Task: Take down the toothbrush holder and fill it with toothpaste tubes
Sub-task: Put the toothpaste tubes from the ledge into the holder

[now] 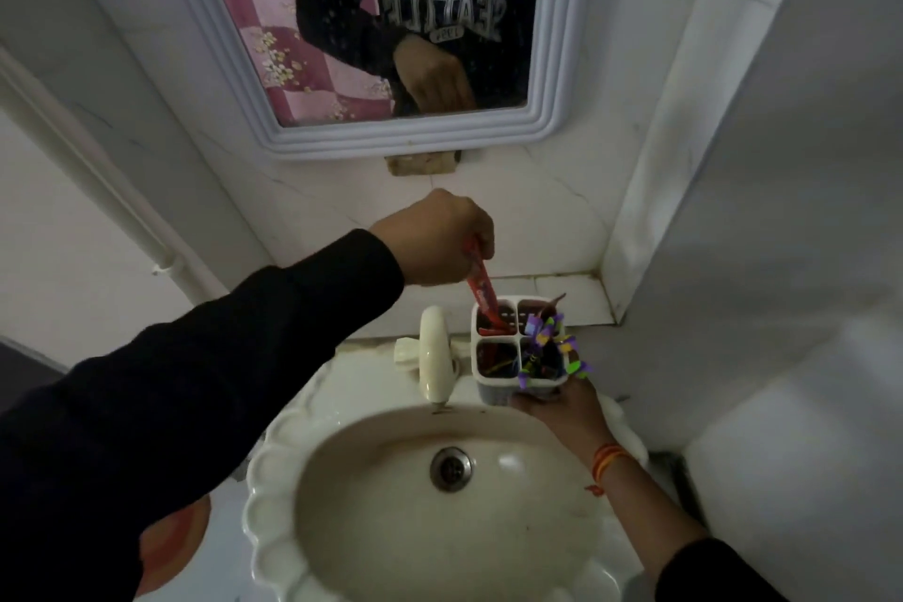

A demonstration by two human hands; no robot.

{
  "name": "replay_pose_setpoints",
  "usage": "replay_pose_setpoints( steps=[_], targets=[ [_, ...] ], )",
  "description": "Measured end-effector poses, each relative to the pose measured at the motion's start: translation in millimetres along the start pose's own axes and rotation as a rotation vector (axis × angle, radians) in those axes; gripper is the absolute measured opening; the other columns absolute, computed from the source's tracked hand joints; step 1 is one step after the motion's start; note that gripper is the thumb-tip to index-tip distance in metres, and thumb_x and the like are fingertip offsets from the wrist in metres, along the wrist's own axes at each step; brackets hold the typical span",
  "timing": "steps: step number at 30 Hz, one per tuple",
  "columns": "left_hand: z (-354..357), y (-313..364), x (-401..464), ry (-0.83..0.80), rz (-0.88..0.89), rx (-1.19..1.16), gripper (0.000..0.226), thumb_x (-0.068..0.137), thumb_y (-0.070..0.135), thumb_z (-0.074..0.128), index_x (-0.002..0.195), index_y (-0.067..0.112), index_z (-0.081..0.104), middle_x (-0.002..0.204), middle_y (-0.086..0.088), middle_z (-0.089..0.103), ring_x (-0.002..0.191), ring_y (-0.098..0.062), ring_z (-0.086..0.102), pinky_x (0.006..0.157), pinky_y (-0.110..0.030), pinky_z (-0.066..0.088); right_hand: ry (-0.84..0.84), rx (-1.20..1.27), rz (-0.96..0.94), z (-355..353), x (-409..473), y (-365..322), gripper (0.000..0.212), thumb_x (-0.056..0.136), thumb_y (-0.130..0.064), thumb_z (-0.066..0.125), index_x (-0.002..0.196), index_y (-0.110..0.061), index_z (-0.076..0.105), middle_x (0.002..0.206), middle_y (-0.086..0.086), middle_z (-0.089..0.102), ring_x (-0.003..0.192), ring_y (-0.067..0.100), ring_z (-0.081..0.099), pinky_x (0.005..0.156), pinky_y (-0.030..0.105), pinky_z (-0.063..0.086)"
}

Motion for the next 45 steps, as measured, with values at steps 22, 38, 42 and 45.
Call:
replay_pose_setpoints(
  steps=[22, 38, 42, 45],
  targets=[
    [66.3, -66.0, -8.7, -0.124, -0.217, -0.172, 0.015, 0.089, 0.026, 0.072, 0.099, 0.023, 0.082, 0.103, 0.006, 0.08, 0.097, -0.011, 0.072, 0.095, -0.029, 0.056, 0.007, 0.025, -0.028, 2.6, -4.2, -11.9, 0.072, 0.064, 0.009, 0.084, 0.13, -0.001, 0.057, 0.119, 0.005, 0.063, 0.117, 0.019, 0.056, 0.086, 0.014, 0.047],
    [189.7, -256.6, -24.1, -0.35, -0.54, 0.284, 0.04, 0.102, 0.017, 0.044, 0.14, 0.011, 0.054, 0.143, -0.012, 0.055, 0.141, -0.036, 0.038, 0.11, -0.043, 0.042, -0.021, 0.091, 0.042, 12.3, 8.6, 25.7, 0.056, 0.066, 0.005, 0.085, 0.114, -0.021, 0.069, 0.101, -0.02, 0.075, 0.112, 0.018, 0.067, 0.102, 0.05, 0.05],
    [184.6, -255.0, -25.4, -0.332, -0.53, 0.354, 0.043, 0.1, 0.031, 0.048, 0.141, 0.018, 0.054, 0.141, -0.012, 0.051, 0.131, -0.037, 0.045, 0.105, -0.048, 0.042, -0.013, 0.087, 0.043, 11.0, 6.6, 24.9, 0.053, 0.066, 0.002, 0.086, 0.112, -0.02, 0.071, 0.107, -0.012, 0.076, 0.112, 0.02, 0.067, 0.102, 0.05, 0.051],
    [178.9, -243.2, -24.3, -0.376, -0.49, 0.244, 0.06, 0.094, 0.049, 0.052, 0.149, 0.026, 0.041, 0.143, -0.01, 0.047, 0.123, -0.037, 0.057, 0.102, -0.047, 0.046, -0.01, 0.075, 0.044, 10.2, 5.1, 21.5, 0.054, 0.065, -0.003, 0.087, 0.111, -0.025, 0.071, 0.111, -0.003, 0.076, 0.113, 0.018, 0.067, 0.101, 0.048, 0.051]
  ],
)
Point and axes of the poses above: each hand's wrist, its own x-axis towards the middle knuckle, its own z-axis out of the palm, y = z × x, the point moved 10 cm from there along x, towards the middle knuckle
